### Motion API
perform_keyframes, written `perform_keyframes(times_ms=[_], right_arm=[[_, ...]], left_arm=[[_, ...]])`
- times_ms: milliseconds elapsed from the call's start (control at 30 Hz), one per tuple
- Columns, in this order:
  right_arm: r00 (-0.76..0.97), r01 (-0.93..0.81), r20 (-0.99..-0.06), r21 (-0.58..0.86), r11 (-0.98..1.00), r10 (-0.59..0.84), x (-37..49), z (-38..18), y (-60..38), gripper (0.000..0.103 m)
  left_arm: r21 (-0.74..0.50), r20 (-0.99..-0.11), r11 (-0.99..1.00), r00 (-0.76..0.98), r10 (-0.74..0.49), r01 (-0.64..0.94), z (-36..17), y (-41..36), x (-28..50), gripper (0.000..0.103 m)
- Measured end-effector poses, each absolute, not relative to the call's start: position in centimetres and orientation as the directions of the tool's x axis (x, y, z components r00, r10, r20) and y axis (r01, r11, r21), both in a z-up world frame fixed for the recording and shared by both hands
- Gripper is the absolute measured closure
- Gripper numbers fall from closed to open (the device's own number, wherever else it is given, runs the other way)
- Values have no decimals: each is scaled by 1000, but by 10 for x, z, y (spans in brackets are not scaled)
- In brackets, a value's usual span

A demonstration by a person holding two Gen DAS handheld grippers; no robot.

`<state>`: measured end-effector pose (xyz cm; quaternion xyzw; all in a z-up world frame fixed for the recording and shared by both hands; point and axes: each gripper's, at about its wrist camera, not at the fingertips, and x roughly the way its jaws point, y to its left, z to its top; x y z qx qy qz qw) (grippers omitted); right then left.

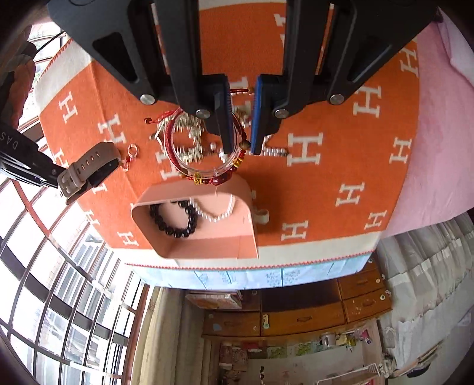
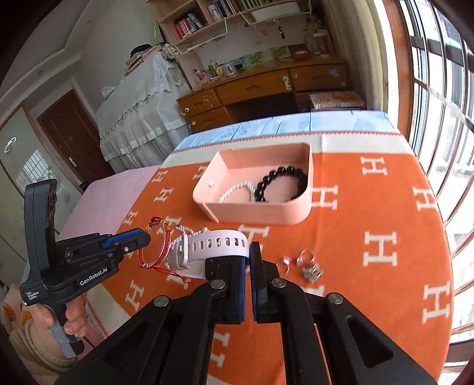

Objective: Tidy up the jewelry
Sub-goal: 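Lower the red bangle and white watch into the pink tray and release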

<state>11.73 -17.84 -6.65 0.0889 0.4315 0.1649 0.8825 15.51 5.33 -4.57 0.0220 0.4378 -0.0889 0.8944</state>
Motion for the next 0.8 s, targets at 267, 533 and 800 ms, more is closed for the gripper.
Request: perform_keyframes(times_ms=[267, 533, 800], right_arm=[[658, -172, -705, 201, 964, 264, 188, -19, -171, 100], [564, -82, -813, 120, 989, 146, 270, -47, -162, 100], [396, -105, -918, -30, 994, 14, 306, -107, -143, 96]], left_arm=[[8, -750, 980, 649, -126, 200, -9, 31, 233, 94], [32, -847, 975, 523, -91, 221, -64, -2, 297, 94], [-8, -886, 965, 446, -128, 261, -107, -12, 313, 93]])
